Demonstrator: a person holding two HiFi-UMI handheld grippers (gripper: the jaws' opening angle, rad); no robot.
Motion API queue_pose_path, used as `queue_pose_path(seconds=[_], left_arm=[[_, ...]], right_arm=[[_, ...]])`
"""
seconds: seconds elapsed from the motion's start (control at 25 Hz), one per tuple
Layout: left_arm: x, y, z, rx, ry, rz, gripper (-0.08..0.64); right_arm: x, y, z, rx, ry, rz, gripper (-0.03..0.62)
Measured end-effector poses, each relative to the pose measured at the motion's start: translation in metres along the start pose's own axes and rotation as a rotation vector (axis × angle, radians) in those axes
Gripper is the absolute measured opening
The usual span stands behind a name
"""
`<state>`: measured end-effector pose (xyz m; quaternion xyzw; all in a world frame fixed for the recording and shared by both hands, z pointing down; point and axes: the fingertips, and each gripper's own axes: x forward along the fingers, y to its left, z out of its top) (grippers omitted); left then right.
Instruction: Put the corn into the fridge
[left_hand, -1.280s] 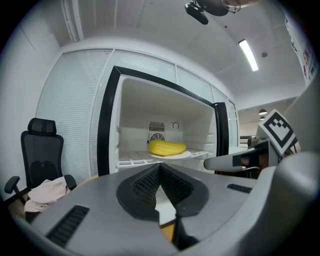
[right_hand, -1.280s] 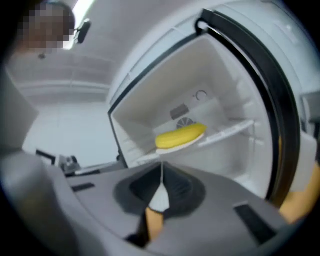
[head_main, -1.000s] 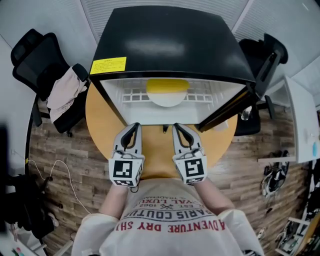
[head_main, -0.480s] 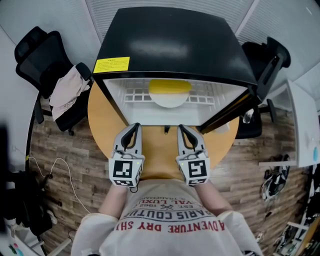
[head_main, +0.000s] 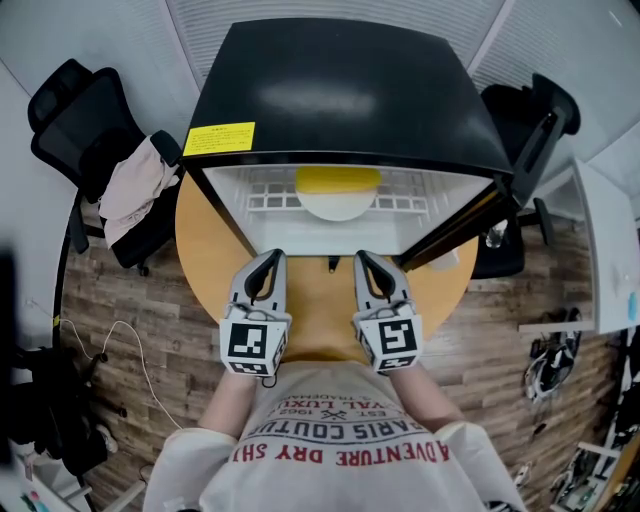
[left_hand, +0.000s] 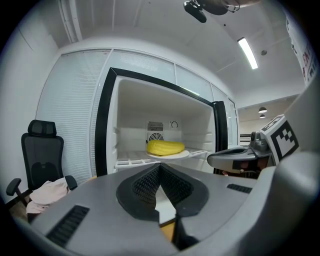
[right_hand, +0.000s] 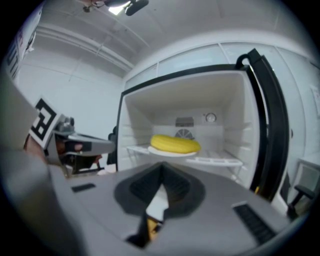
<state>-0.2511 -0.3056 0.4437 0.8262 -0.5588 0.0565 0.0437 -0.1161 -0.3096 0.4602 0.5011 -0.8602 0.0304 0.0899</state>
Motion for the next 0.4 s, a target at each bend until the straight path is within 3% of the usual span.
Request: queue_pose_path(seconds=[0.4], left_arm=[[0.0065, -0.0006, -0.0022, -0.002, 0.008, -0.013, 0.025]], right_arm=[[0.0053, -0.0011, -0.0030, 0.037, 0.011, 0.007, 0.028]])
